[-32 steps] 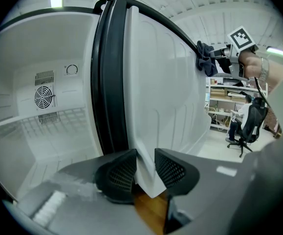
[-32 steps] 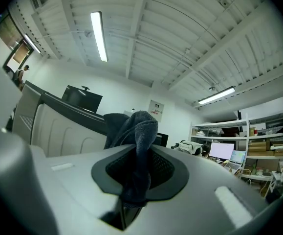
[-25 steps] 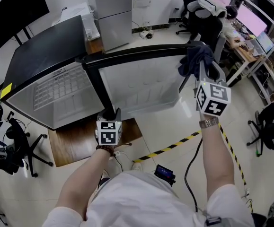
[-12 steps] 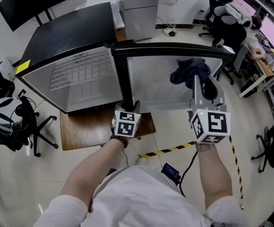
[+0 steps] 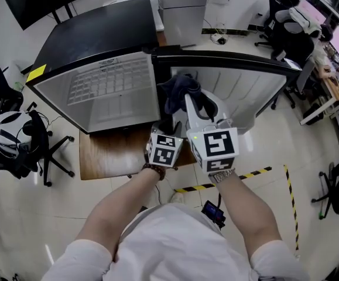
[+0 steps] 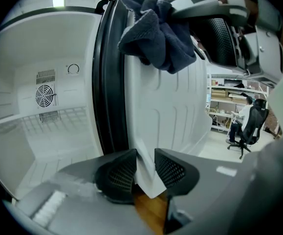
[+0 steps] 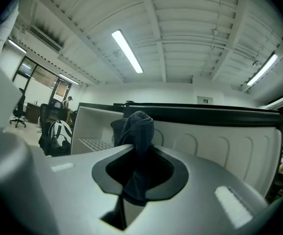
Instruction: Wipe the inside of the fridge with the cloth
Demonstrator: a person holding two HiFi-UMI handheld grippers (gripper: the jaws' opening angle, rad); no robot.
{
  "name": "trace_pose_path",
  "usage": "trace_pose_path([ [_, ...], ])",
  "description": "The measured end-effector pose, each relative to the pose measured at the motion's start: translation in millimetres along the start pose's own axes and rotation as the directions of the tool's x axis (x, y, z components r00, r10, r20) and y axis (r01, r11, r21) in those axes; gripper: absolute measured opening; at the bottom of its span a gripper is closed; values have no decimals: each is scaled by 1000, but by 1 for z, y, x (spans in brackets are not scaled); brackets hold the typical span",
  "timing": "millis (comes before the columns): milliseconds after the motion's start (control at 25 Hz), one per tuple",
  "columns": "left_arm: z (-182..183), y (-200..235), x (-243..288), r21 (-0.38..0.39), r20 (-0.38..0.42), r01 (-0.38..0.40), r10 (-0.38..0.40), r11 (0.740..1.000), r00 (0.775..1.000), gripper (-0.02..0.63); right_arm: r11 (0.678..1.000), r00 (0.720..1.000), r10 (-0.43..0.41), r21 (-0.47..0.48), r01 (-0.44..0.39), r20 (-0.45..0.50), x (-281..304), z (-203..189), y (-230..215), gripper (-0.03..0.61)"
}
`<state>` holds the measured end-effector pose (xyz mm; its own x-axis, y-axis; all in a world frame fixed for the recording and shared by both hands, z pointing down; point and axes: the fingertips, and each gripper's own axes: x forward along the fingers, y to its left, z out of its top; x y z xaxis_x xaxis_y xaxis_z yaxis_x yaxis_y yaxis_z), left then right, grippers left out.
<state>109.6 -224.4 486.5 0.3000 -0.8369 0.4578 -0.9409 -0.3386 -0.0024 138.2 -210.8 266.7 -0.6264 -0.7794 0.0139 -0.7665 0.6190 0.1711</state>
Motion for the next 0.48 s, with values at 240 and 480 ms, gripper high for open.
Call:
trace_pose_path([
  [240, 0, 0, 0, 5, 2, -3, 3, 1000, 1000, 118, 1000, 1000, 1, 3, -1, -31, 19, -8, 9, 55],
  [480, 0, 0, -1, 11, 7, -6, 6, 1000, 1000, 117, 998, 998, -56, 6, 57, -40, 13, -14, -13, 55],
])
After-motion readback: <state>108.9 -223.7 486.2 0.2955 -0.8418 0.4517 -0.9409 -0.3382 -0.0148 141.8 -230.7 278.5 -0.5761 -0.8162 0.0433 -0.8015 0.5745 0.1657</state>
